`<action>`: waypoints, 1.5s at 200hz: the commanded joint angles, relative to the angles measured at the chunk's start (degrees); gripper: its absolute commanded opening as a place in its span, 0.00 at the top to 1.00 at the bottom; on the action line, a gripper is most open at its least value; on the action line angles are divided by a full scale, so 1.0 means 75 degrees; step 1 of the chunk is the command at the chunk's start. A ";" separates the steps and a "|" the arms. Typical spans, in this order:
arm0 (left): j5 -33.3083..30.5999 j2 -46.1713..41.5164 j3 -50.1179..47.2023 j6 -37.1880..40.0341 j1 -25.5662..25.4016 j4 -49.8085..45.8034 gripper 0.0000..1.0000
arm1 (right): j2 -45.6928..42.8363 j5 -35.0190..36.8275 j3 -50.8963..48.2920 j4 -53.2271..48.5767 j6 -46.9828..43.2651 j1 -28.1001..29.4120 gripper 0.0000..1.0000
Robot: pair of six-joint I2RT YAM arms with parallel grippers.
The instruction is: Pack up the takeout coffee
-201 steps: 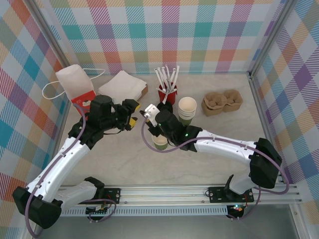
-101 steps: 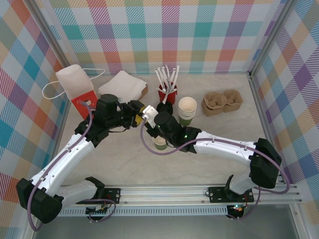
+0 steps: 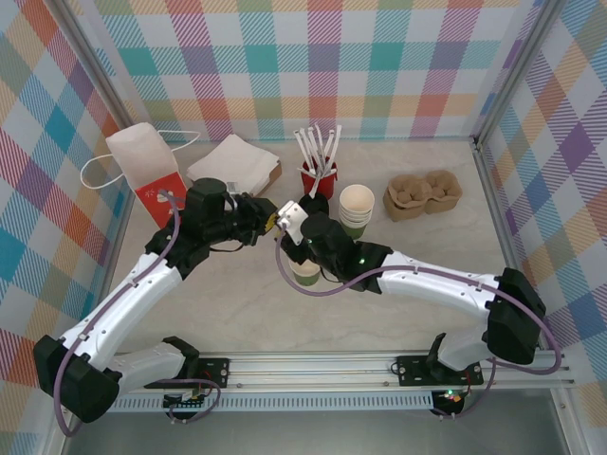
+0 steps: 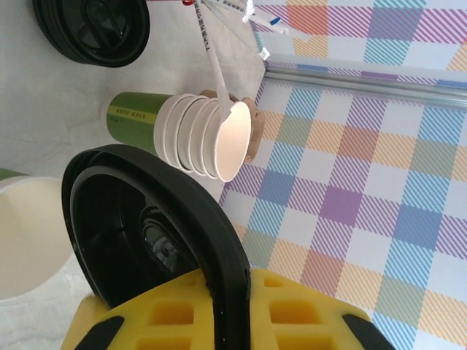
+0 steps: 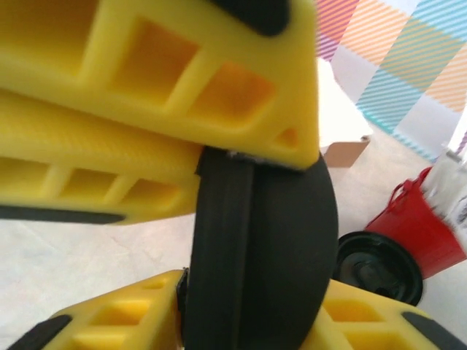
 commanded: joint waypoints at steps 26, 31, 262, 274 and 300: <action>0.0767 0.0392 0.0740 0.2080 -0.0030 -0.0430 0.94 | -0.1345 -0.2151 -0.0789 -0.0702 0.0764 -0.0716 0.32; 0.0885 0.0428 0.0815 0.2290 -0.0031 -0.0484 0.94 | -0.1559 -0.2370 -0.0939 -0.0677 0.0787 -0.0837 0.28; 0.3475 0.1081 0.1922 0.7687 -0.0587 -0.0734 1.00 | -0.2182 -0.7863 -0.1236 0.2105 -0.1104 -0.3662 0.00; 0.3493 0.1097 0.1931 0.7686 -0.0611 -0.0720 1.00 | -0.2050 -0.7988 -0.1137 0.2070 -0.1080 -0.3661 0.00; 0.3517 0.1082 0.1971 0.7691 -0.0640 -0.0693 1.00 | -0.1922 -0.8102 -0.1121 0.2108 -0.1036 -0.3659 0.01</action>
